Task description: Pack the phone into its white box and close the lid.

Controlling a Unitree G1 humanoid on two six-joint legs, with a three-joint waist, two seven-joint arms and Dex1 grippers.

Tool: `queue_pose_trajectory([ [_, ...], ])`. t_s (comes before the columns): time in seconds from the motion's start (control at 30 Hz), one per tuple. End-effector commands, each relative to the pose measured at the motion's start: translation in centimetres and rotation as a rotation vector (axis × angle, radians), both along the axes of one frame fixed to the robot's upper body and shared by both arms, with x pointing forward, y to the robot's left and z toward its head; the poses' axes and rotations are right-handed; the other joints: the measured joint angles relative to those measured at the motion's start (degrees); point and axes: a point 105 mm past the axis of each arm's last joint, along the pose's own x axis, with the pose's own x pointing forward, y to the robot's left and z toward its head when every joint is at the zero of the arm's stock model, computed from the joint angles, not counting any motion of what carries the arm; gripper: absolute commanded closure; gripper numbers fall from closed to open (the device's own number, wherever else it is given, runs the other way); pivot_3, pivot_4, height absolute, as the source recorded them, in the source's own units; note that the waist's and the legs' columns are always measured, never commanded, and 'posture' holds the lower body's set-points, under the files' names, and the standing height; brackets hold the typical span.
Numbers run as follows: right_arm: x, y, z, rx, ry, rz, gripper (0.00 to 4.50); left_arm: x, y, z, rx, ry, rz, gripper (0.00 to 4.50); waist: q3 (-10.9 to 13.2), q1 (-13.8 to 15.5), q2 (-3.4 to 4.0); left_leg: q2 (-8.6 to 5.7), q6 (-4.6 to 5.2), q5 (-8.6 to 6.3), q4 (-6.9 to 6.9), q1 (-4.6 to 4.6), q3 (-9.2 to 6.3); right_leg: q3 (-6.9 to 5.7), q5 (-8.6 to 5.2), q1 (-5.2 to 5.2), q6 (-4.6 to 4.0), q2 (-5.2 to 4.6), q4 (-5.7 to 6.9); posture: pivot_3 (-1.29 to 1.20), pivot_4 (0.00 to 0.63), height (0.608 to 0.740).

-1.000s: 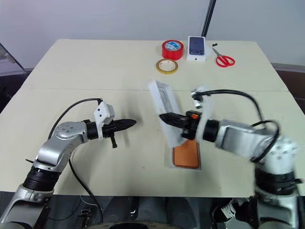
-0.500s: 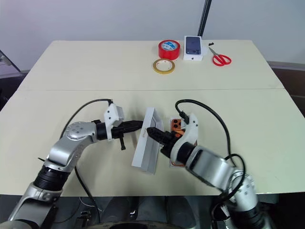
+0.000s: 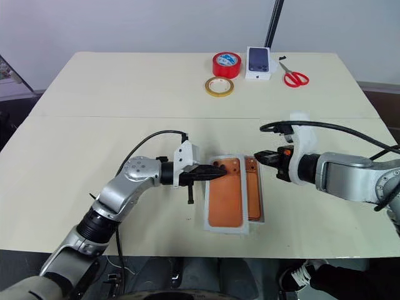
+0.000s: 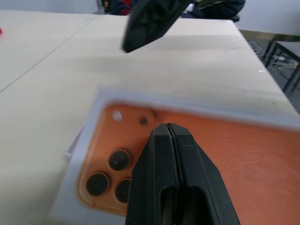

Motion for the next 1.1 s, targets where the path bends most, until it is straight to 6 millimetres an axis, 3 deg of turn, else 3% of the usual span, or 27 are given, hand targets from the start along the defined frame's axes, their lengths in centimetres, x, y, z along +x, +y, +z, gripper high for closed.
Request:
queue_pose_trajectory([
  [0.03,-0.5,-0.4,0.2,-0.161,-0.062,0.071,4.44,0.5,0.4,0.8,-0.013,-0.027,0.037,4.5,0.0,0.0,0.01,0.01,0.0,0.0,-0.01,0.0,0.0,0.0,0.0,-0.02,0.0,0.0,0.01,0.0,0.15,0.735],
  [0.2,-1.4,-0.6,-0.7,-0.306,-0.079,0.168,4.44,1.0,2.9,1.3,0.006,0.05,0.091,4.5,0.0,0.0,0.01,0.03,0.0,0.0,-0.02,-0.01,-0.01,-0.02,0.0,-0.05,0.0,-0.01,0.01,0.0,0.15,0.735],
  [0.37,-2.4,0.2,-2.0,-0.368,-0.077,0.278,4.44,-1.1,6.0,0.2,0.151,0.129,0.02,4.5,0.0,-0.1,0.02,0.04,0.0,0.0,-0.04,0.0,-0.01,-0.02,0.0,-0.06,0.0,0.01,0.0,0.0,0.15,0.735],
  [0.47,-2.6,0.4,-2.7,-0.383,-0.075,0.305,4.44,-2.3,6.6,-0.6,0.212,0.168,-0.02,4.5,0.0,0.2,0.02,0.03,-0.01,0.0,-0.03,0.0,-0.02,-0.02,0.0,-0.01,0.0,-0.03,-0.01,0.0,0.15,0.735],
  [0.63,-2.6,1.1,-3.4,-0.377,-0.075,0.343,4.44,-3.5,6.7,-2.7,0.335,0.185,-0.065,4.5,0.0,0.1,0.01,-0.01,-0.01,0.0,-0.01,0.01,-0.03,-0.02,0.0,0.03,0.0,-0.04,-0.04,0.0,0.15,0.735],
  [0.83,-2.5,2.0,-4.1,-0.378,-0.072,0.376,4.44,-2.9,5.5,-4.1,0.373,0.186,-0.041,4.5,0.0,0.1,0.01,0.0,0.0,0.0,-0.01,0.0,-0.03,-0.02,0.0,0.0,0.0,-0.03,-0.03,0.0,0.15,0.735],
  [1.1,-2.6,3.1,-4.3,-0.377,-0.084,0.415,4.44,-1.4,2.8,-2.9,0.246,0.172,-0.009,4.5,0.0,0.1,-0.01,-0.02,0.0,0.0,0.02,-0.01,-0.04,-0.03,0.0,0.01,0.0,-0.02,-0.02,0.0,0.15,0.735],
])
